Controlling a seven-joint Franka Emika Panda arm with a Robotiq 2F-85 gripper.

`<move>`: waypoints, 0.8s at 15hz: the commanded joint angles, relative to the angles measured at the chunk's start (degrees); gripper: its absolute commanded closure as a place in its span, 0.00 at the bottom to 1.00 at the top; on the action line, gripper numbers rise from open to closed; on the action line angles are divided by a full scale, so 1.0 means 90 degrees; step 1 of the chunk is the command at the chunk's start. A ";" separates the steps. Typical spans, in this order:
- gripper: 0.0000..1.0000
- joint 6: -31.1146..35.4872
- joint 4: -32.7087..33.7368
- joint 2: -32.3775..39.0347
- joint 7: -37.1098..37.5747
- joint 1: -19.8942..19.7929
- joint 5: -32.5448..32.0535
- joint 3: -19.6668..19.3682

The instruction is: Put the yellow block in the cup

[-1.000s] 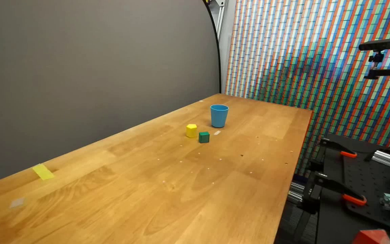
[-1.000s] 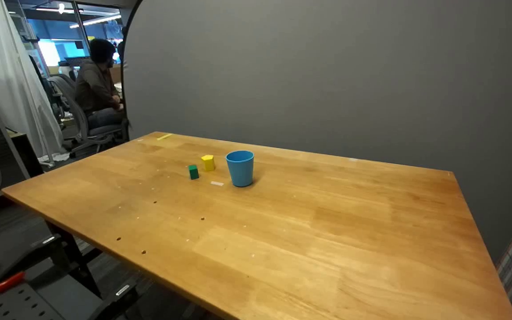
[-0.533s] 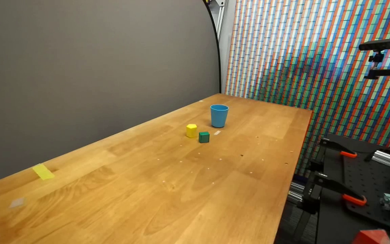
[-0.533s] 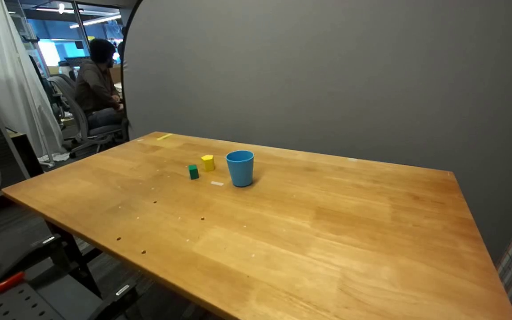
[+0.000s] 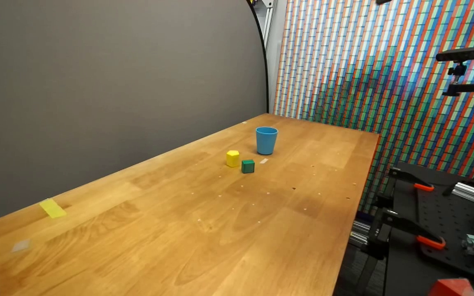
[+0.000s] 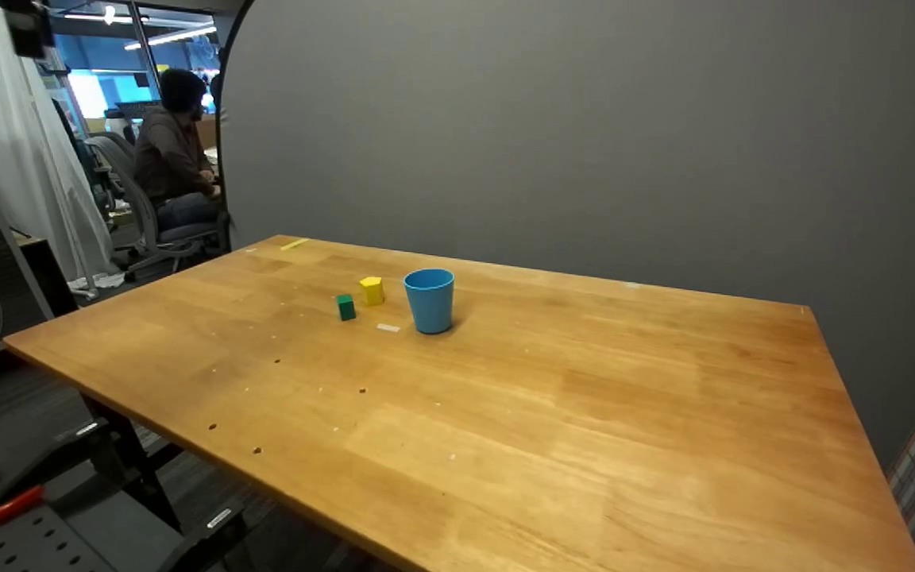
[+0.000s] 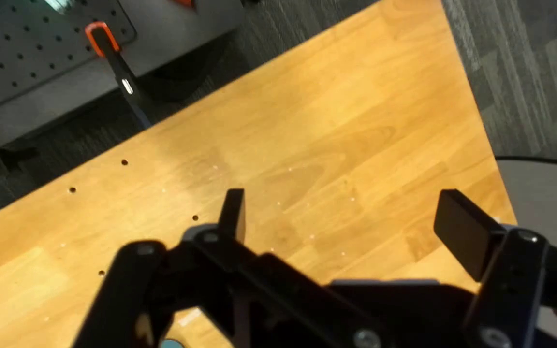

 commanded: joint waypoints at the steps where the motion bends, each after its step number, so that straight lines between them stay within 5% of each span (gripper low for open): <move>1: 0.00 0.1384 0.0501 0.1566 0.0509 -0.0227 -0.0680 0.0303; 4: 0.00 0.2161 0.0868 0.2875 0.1268 -0.0257 -0.1934 0.0295; 8: 0.00 0.2437 0.1644 0.4407 0.2127 0.0015 -0.3435 -0.0240; 12: 0.00 0.2286 0.2601 0.5652 0.2102 0.0353 -0.3800 -0.0948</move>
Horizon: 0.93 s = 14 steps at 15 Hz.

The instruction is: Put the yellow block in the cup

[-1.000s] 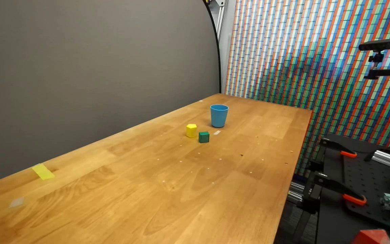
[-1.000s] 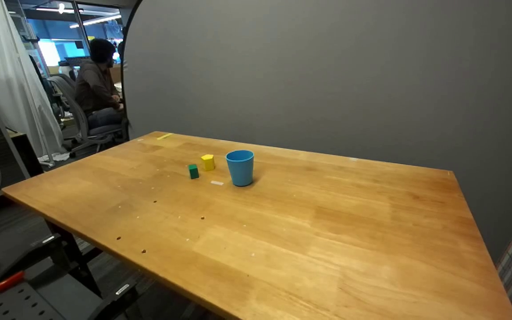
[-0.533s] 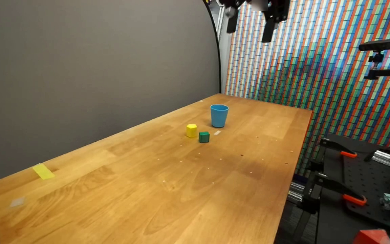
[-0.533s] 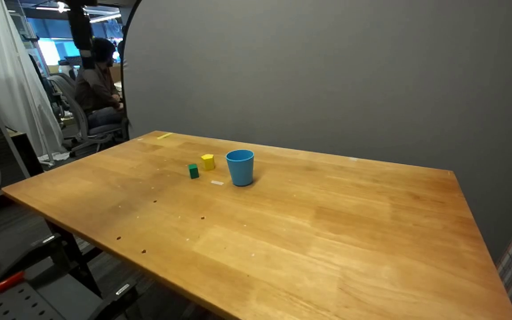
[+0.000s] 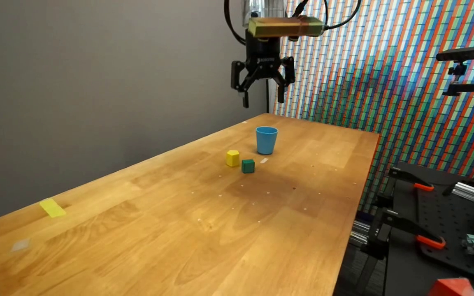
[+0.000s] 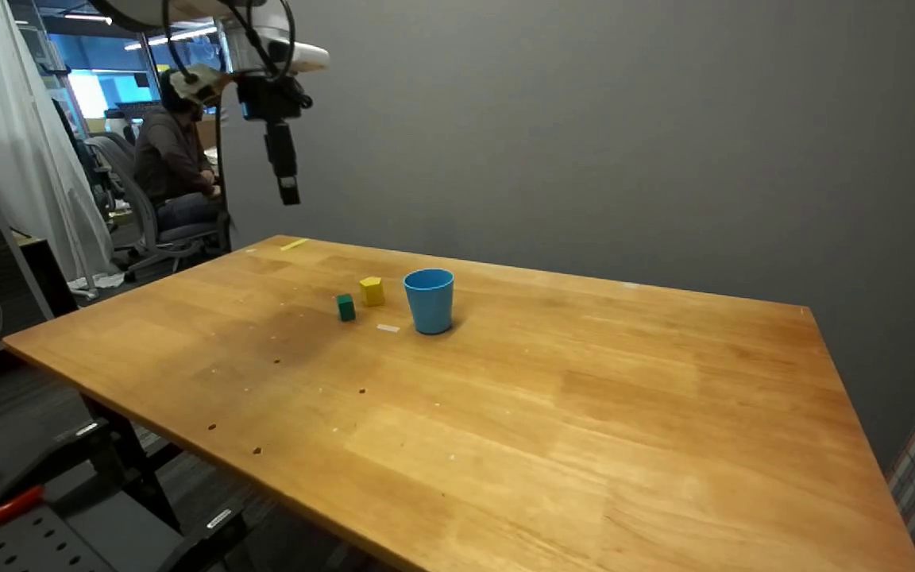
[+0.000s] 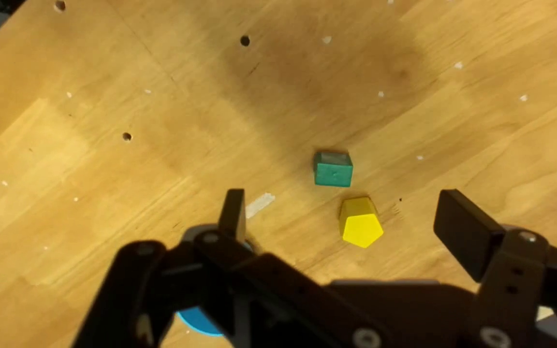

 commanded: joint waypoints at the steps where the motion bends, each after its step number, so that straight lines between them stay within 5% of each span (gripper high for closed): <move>1: 0.00 -0.0088 0.1128 0.1156 -0.0003 0.0370 -0.0021 -0.0609; 14: 0.00 0.0249 0.3139 0.3530 -0.0385 0.0720 0.0737 -0.1317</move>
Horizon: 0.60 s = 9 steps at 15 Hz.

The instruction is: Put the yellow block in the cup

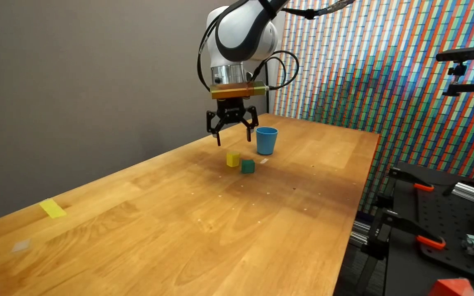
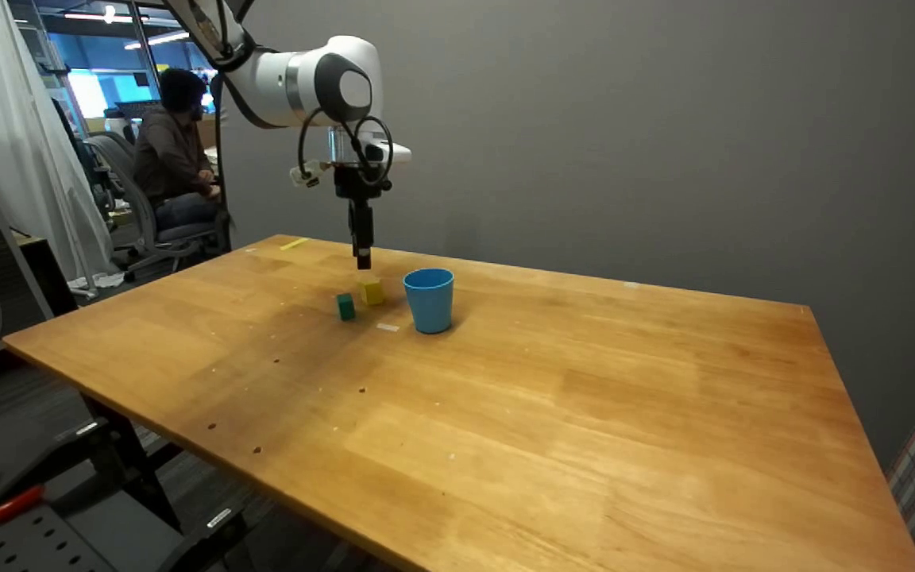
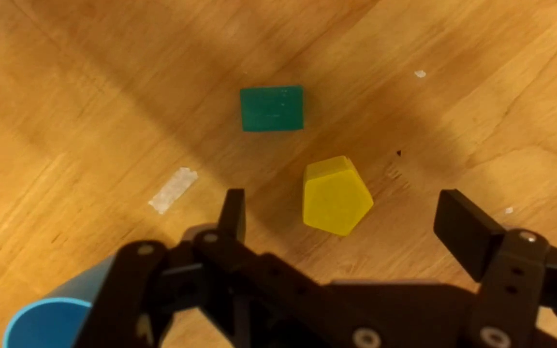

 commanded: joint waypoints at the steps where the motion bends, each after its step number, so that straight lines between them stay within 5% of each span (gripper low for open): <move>1: 0.00 0.0152 0.0548 0.0477 -0.0192 0.0150 0.0253 -0.0213; 4: 0.00 0.0114 0.0712 0.0754 -0.0256 0.0139 0.0371 -0.0224; 5: 0.25 0.0075 0.0736 0.0815 -0.0293 0.0120 0.0445 -0.0205; 9: 0.51 0.0088 0.0714 0.0974 -0.0297 0.0120 0.0665 -0.0237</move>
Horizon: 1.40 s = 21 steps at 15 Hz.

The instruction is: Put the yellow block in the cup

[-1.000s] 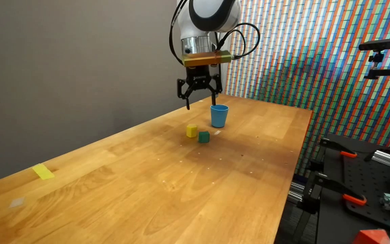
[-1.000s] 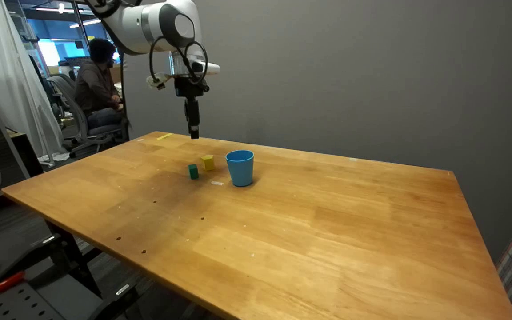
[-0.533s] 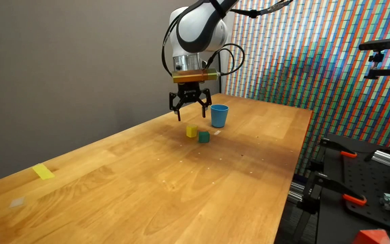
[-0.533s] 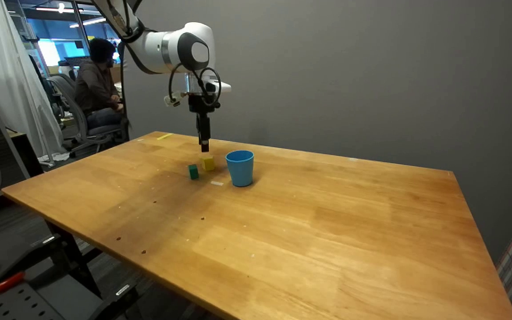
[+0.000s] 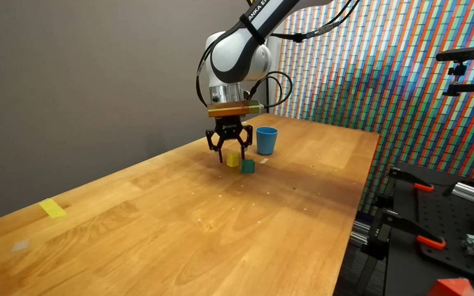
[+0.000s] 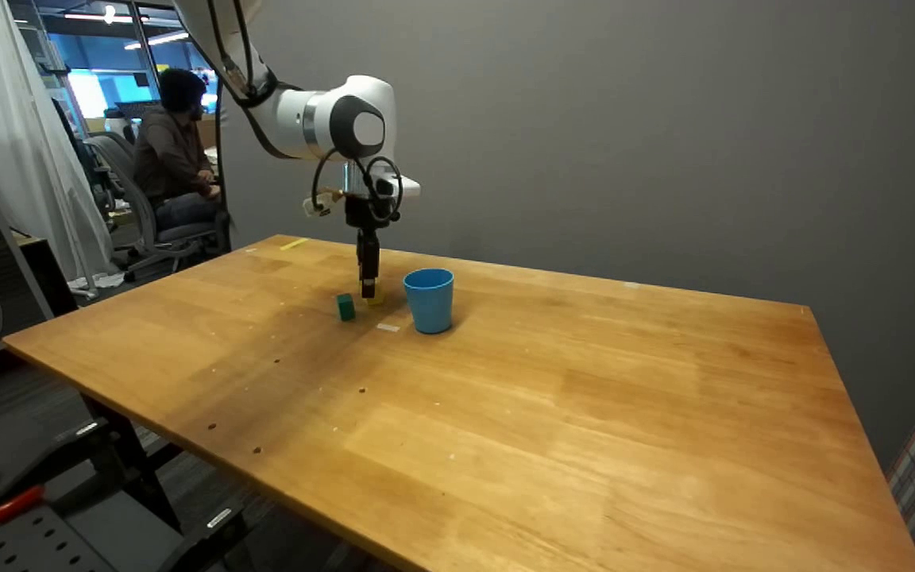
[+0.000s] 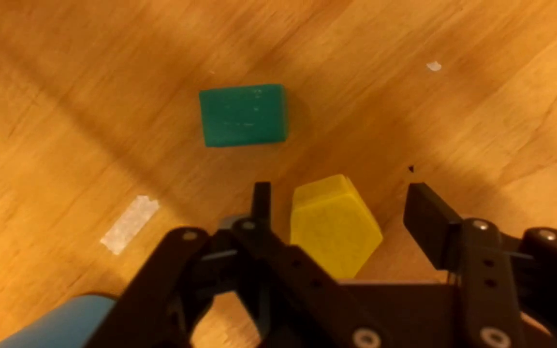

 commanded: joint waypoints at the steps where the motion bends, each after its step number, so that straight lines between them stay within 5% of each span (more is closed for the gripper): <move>1: 0.60 -0.0004 0.0155 0.0134 -0.0066 0.0170 0.0171 -0.0213; 4: 0.81 0.0005 -0.0165 -0.0342 0.0181 0.0629 -0.0302 -0.0494; 10: 0.81 -0.0063 -0.0902 -0.1979 0.0798 0.1265 -0.1236 -0.0825; 16: 0.81 -0.0416 -0.1391 -0.2996 0.1757 0.0809 -0.1335 -0.0899; 21: 0.81 -0.0398 -0.1733 -0.2881 0.2009 0.0229 -0.1180 -0.0897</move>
